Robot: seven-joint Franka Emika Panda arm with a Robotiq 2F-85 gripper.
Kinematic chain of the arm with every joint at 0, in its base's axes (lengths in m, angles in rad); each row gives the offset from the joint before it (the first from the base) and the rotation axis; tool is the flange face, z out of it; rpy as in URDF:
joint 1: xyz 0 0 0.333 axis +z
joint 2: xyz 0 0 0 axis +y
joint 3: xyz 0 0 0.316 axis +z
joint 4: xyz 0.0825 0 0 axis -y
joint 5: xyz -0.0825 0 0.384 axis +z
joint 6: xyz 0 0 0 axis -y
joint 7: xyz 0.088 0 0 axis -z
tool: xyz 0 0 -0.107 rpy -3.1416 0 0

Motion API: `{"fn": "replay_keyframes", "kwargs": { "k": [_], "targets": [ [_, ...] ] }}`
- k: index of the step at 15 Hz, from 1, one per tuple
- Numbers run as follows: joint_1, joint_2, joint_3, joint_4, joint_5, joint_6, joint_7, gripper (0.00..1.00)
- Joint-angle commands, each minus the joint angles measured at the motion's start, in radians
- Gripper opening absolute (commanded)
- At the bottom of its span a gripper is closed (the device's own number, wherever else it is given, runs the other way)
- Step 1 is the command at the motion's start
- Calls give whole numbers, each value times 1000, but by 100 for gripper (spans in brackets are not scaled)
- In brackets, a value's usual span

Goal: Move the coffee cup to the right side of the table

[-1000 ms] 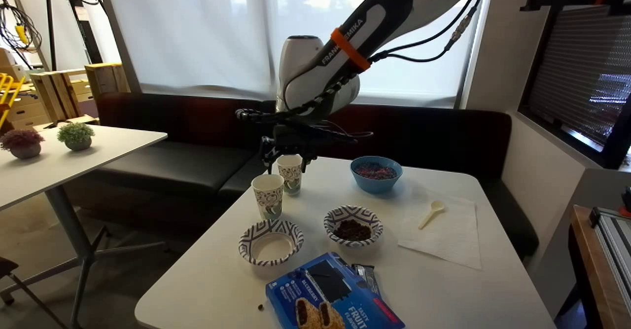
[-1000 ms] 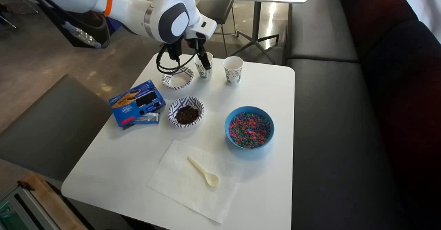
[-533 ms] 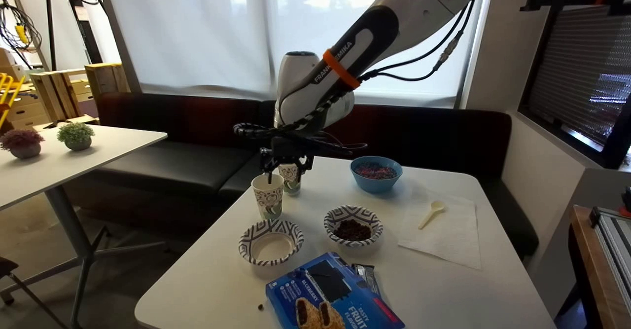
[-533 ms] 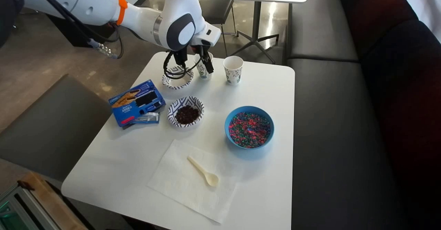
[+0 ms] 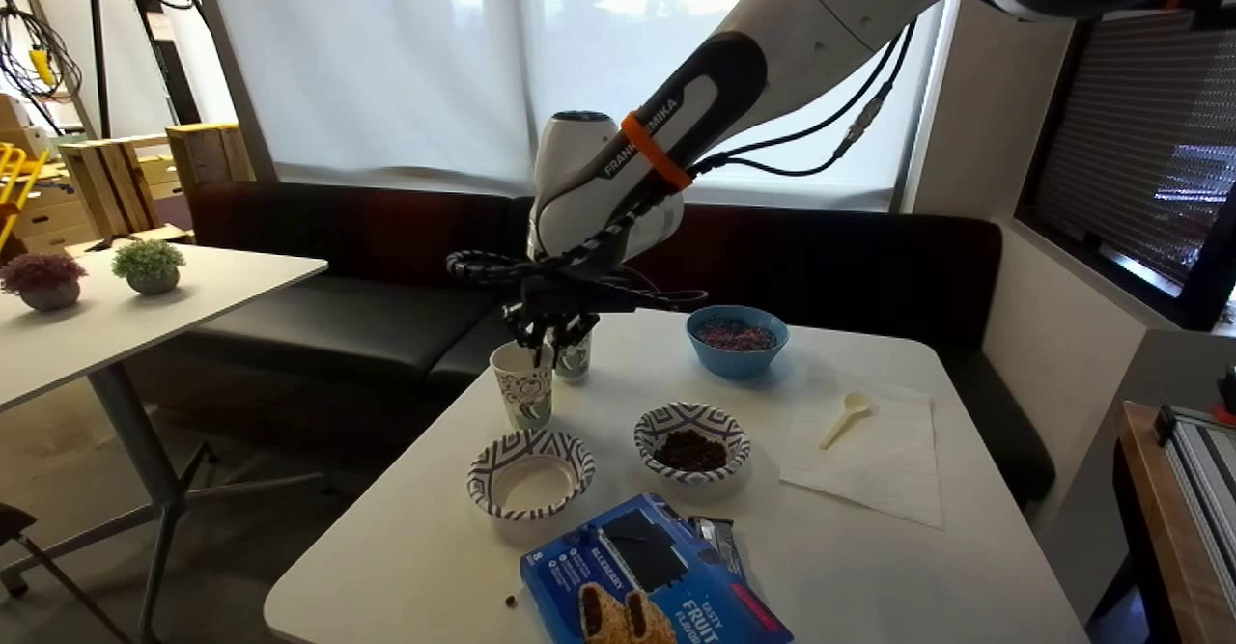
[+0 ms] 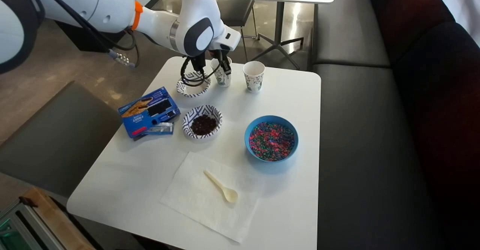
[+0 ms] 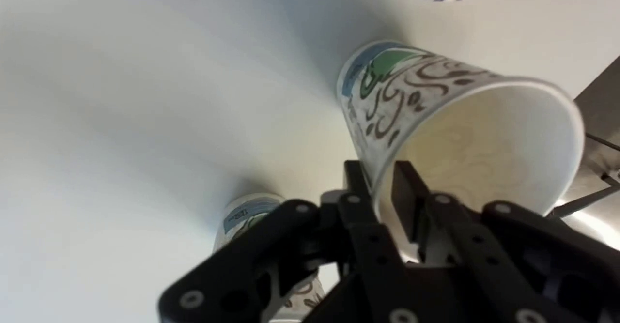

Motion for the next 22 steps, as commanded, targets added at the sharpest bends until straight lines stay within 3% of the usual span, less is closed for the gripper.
{"fn": "replay_keyframes", "kwargs": {
  "k": [1,7,11,14,18,22],
  "targets": [
    [17,-29,-5,-27,26,-10,-7,0],
    [63,-238,-38,-267,15,0,30,1],
    [107,-392,-92,-457,-4,9,145,1],
    [169,-504,-168,-608,-51,24,339,1],
    [212,-657,-216,-814,-140,32,606,1],
    [369,-787,-405,-1035,-257,71,883,1]
  ]
}}
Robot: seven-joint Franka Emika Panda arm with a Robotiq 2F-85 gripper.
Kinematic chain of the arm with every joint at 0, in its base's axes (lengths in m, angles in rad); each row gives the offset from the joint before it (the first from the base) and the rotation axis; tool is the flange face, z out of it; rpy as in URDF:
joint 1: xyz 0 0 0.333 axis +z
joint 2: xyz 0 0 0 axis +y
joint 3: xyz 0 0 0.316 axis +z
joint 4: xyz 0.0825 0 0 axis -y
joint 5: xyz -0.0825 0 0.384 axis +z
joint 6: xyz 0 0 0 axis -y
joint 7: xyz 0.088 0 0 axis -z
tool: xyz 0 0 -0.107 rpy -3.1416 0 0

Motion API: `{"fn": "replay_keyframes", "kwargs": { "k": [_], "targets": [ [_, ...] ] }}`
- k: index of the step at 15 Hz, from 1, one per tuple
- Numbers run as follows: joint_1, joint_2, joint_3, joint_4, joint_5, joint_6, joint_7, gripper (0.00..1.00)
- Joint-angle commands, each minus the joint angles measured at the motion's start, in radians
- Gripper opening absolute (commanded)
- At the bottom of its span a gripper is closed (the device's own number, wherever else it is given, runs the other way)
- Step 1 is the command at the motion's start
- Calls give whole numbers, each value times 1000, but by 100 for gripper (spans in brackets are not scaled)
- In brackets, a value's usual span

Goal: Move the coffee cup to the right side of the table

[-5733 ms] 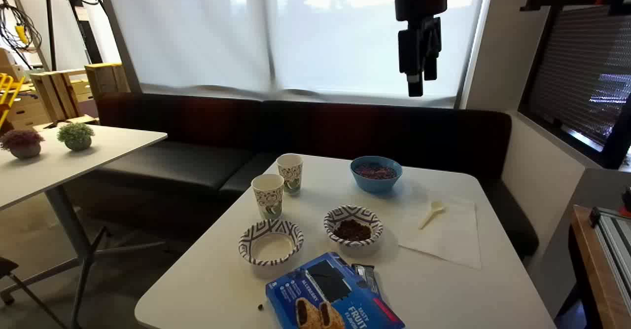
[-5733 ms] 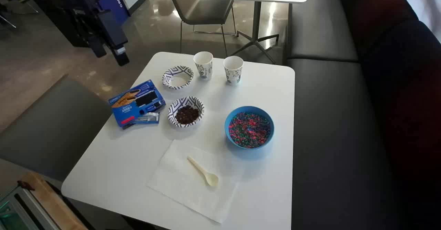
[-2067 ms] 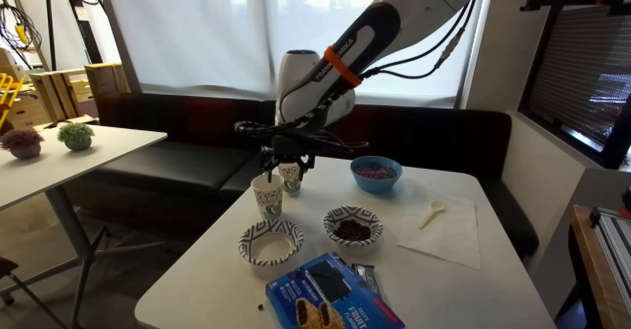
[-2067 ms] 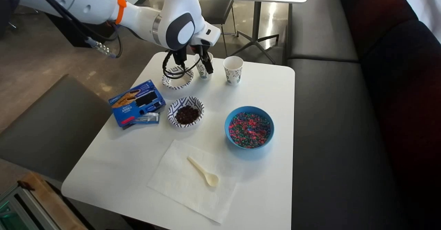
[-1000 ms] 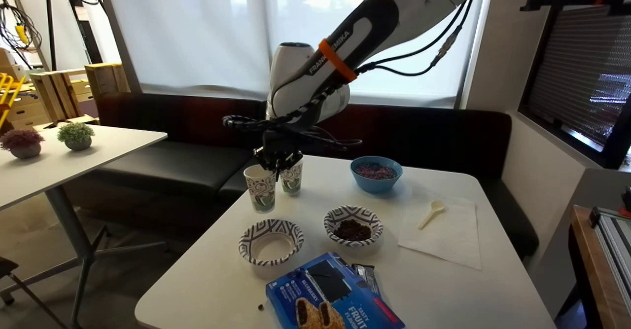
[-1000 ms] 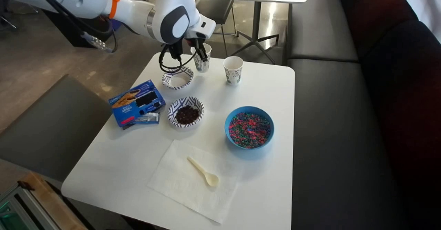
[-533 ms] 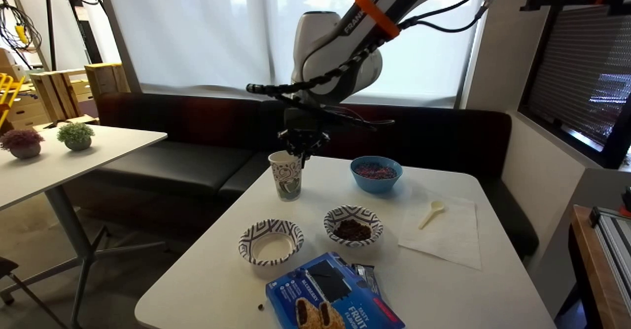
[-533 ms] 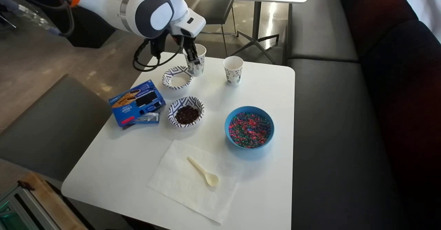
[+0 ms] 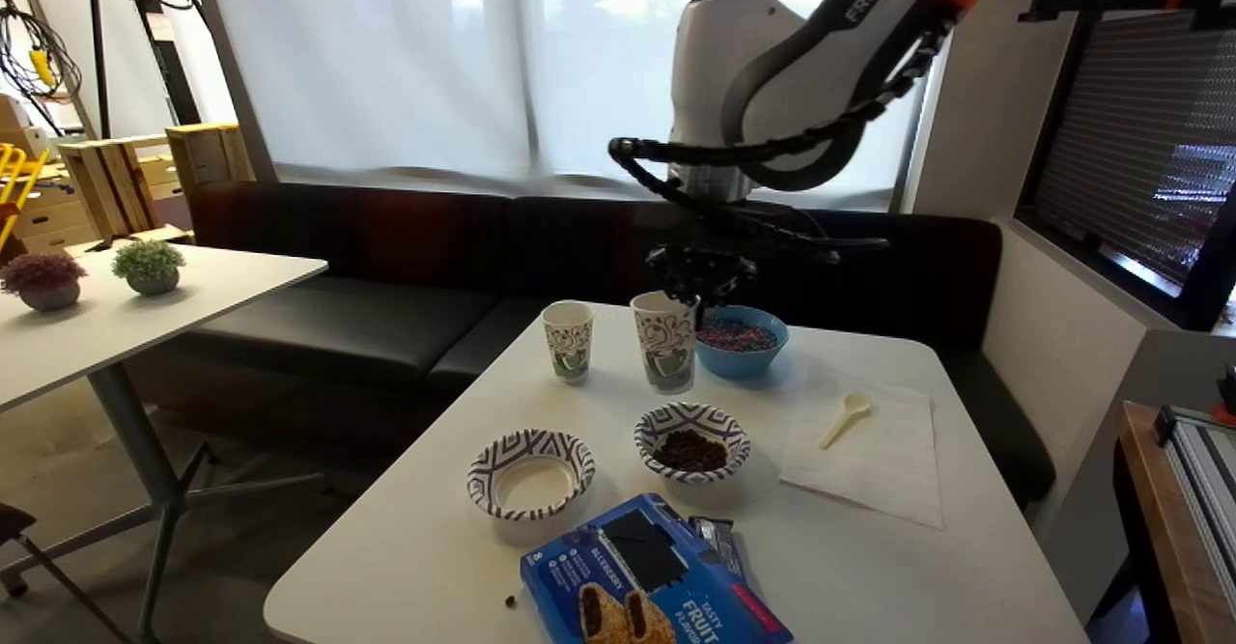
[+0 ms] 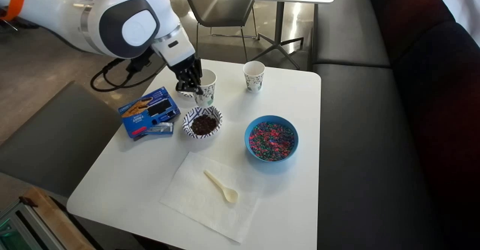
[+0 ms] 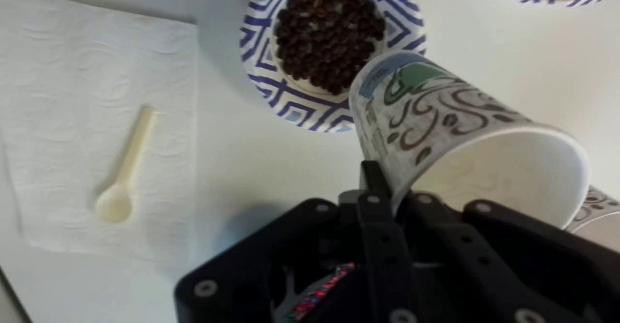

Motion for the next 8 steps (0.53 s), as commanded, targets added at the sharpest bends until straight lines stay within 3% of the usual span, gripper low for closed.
{"fn": "replay_keyframes", "kwargs": {
  "k": [1,5,6,8],
  "targets": [
    [156,-157,-189,-244,-137,65,266,1],
    [277,-228,-436,-363,-369,57,539,1],
    [65,-176,-188,-284,-309,30,437,4],
    [81,-204,-249,-326,-364,31,495,4]
  ]
}}
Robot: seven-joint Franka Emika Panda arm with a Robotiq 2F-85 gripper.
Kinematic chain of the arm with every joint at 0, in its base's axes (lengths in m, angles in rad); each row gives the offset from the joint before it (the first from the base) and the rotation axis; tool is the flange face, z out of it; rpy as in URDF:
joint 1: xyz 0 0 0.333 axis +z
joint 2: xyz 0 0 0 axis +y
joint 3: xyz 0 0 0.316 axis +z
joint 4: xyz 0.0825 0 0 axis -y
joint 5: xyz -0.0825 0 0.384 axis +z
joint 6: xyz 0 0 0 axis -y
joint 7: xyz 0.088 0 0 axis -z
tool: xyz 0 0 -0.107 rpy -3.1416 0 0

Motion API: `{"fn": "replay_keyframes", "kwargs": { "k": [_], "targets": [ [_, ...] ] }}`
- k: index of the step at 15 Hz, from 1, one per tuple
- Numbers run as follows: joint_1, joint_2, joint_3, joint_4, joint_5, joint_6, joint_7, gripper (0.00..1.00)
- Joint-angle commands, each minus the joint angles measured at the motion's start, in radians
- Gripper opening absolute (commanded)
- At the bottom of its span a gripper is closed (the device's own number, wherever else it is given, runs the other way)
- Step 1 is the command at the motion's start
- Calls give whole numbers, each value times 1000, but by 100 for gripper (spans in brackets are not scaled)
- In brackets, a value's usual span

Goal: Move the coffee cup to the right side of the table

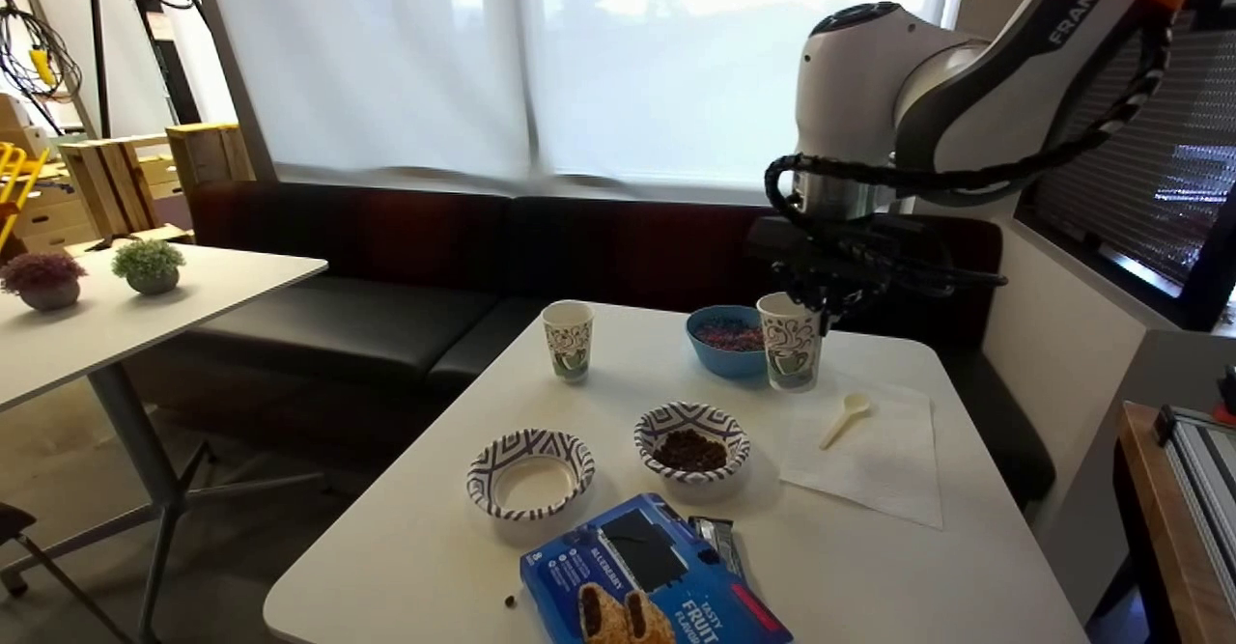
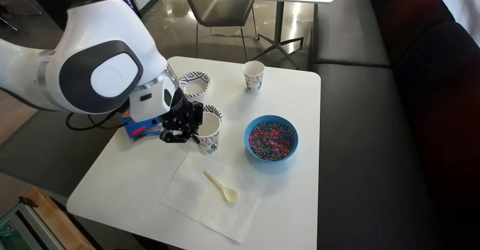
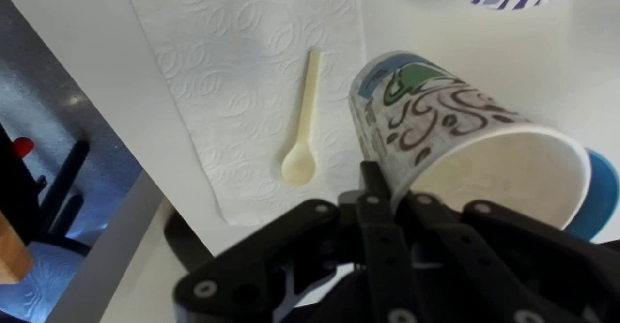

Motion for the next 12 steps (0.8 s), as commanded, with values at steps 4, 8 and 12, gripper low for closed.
{"fn": "replay_keyframes", "kwargs": {
  "k": [4,8,12],
  "targets": [
    [-160,-24,158,-5,-34,-6,39,4],
    [-184,8,183,11,-67,8,96,1],
    [-392,55,348,34,-209,0,269,1]
  ]
}}
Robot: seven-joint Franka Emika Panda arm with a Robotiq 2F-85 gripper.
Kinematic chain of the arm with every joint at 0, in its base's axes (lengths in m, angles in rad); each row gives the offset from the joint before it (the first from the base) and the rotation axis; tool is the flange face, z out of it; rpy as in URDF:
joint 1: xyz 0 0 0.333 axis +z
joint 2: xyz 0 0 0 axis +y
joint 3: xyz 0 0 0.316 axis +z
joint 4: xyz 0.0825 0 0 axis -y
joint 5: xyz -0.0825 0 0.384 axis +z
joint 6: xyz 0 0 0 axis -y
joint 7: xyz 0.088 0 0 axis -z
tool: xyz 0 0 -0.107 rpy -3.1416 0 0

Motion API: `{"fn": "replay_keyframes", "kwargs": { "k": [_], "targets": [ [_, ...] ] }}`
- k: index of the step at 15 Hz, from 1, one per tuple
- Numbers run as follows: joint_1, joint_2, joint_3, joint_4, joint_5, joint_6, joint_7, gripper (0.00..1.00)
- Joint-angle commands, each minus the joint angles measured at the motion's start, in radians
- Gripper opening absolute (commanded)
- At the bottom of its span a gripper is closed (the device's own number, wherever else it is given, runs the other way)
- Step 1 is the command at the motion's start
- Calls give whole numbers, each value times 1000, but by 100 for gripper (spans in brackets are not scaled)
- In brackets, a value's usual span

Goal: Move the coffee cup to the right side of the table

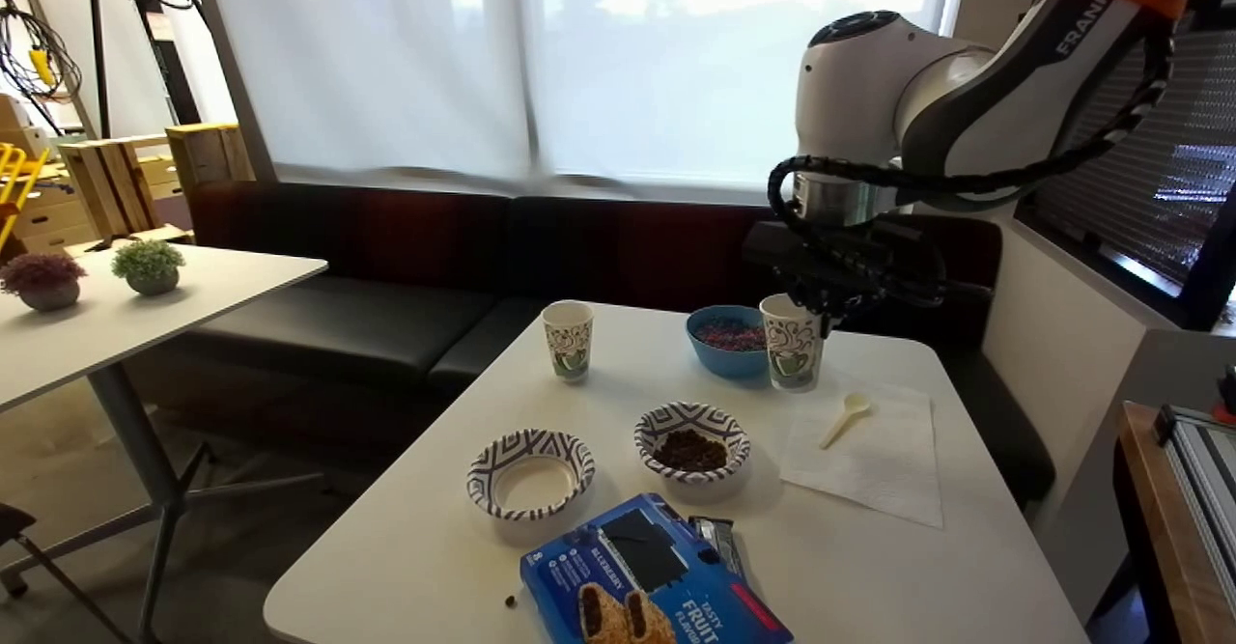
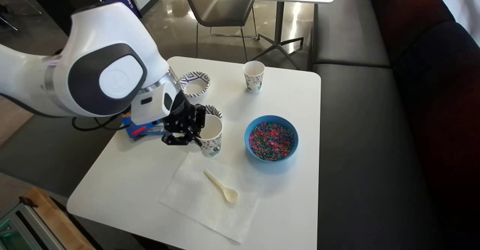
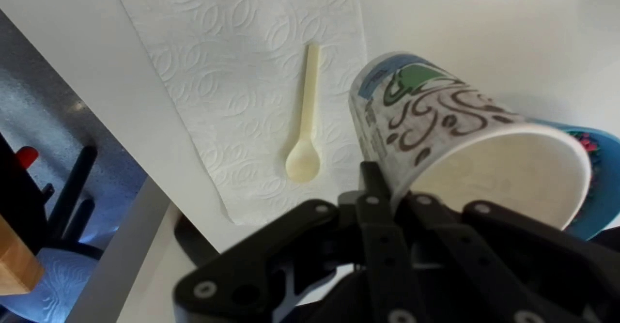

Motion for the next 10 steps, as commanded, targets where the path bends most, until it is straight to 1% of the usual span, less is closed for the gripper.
{"fn": "replay_keyframes", "kwargs": {
  "k": [1,3,5,7,10],
  "targets": [
    [-160,53,116,21,-141,4,182,1],
    [-215,71,137,20,-207,26,271,1],
    [-254,86,155,22,-256,27,344,1],
    [-285,97,171,22,-284,21,397,1],
    [-313,124,181,23,-347,63,482,1]
  ]
}}
